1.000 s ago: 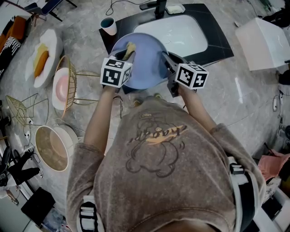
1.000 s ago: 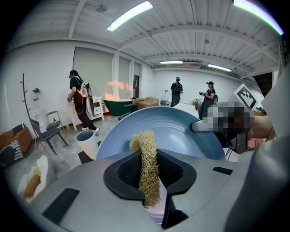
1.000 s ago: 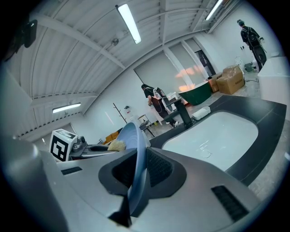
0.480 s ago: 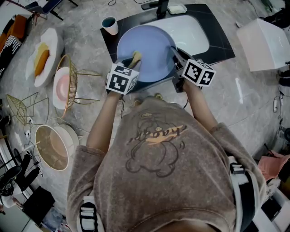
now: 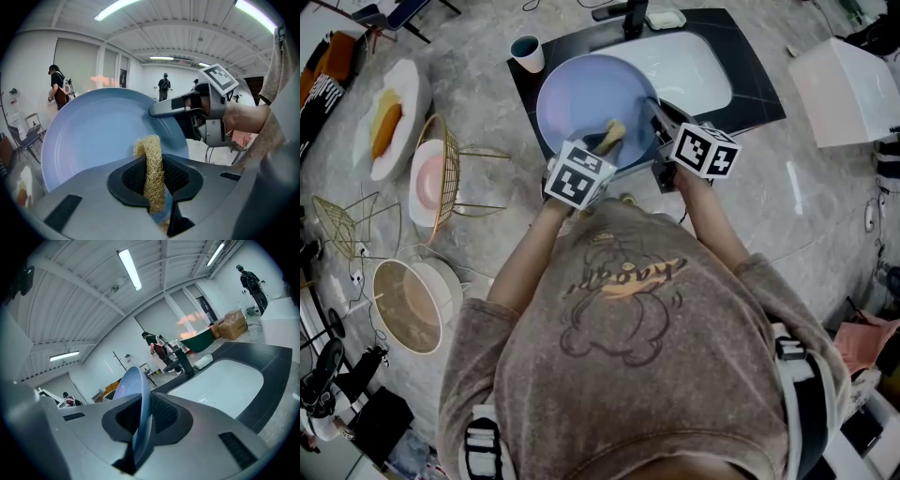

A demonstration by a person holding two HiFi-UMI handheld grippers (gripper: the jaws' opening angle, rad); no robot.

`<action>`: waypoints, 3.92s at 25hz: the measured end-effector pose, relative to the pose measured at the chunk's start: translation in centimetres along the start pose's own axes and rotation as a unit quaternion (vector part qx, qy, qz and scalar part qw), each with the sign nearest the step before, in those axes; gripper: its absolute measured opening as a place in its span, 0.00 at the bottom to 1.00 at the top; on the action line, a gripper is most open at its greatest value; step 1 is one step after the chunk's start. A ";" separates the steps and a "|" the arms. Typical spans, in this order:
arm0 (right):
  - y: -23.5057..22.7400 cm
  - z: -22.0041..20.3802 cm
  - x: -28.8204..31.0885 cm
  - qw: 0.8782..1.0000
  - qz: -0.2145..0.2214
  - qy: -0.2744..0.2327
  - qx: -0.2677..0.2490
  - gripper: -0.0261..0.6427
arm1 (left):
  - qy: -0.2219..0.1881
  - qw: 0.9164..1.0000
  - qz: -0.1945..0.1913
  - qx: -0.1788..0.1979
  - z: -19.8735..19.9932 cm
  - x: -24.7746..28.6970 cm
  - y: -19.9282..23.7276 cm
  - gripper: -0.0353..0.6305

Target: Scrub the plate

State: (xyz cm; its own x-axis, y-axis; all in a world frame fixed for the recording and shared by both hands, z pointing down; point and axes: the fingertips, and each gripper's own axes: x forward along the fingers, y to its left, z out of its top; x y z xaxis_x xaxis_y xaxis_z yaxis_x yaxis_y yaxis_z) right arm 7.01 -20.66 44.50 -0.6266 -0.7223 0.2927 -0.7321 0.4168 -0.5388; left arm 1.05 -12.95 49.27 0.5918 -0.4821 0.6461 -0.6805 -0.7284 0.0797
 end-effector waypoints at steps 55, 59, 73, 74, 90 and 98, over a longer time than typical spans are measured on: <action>0.6 0.1 -0.1 0.999 -0.004 0.000 -0.051 0.11 | 0.040 0.995 0.073 -0.058 -4.2 -2.0 9.6 0.18; -0.1 0.6 -0.5 0.999 -0.016 -0.009 -0.048 0.11 | 0.051 0.997 0.043 -0.048 -4.7 -0.9 6.7 0.18; -0.9 0.7 -0.3 0.999 -0.032 -0.020 -0.026 0.11 | 0.041 0.994 -0.088 -0.055 -3.5 1.6 -1.8 0.18; -0.9 0.6 -0.2 0.999 -0.033 -0.019 -0.025 0.11 | 0.040 0.993 -0.098 -0.055 -3.3 1.8 -2.4 0.18; 1.3 -1.9 1.8 0.999 0.000 0.014 -0.035 0.11 | -0.035 0.985 -0.142 -0.092 1.7 2.5 -2.5 0.18; 0.9 -1.8 2.1 1.000 0.005 0.015 -0.016 0.10 | -0.044 0.988 -0.103 -0.109 2.4 1.9 -0.1 0.18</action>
State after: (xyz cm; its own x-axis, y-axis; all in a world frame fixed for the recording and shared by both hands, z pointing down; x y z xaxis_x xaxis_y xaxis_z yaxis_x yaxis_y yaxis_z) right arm 4.54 -20.82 46.02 -0.6408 -0.7012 0.3125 -0.7343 0.4412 -0.5159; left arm 3.28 -14.96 48.61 0.7561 -0.3816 0.5317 -0.6127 -0.6984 0.3700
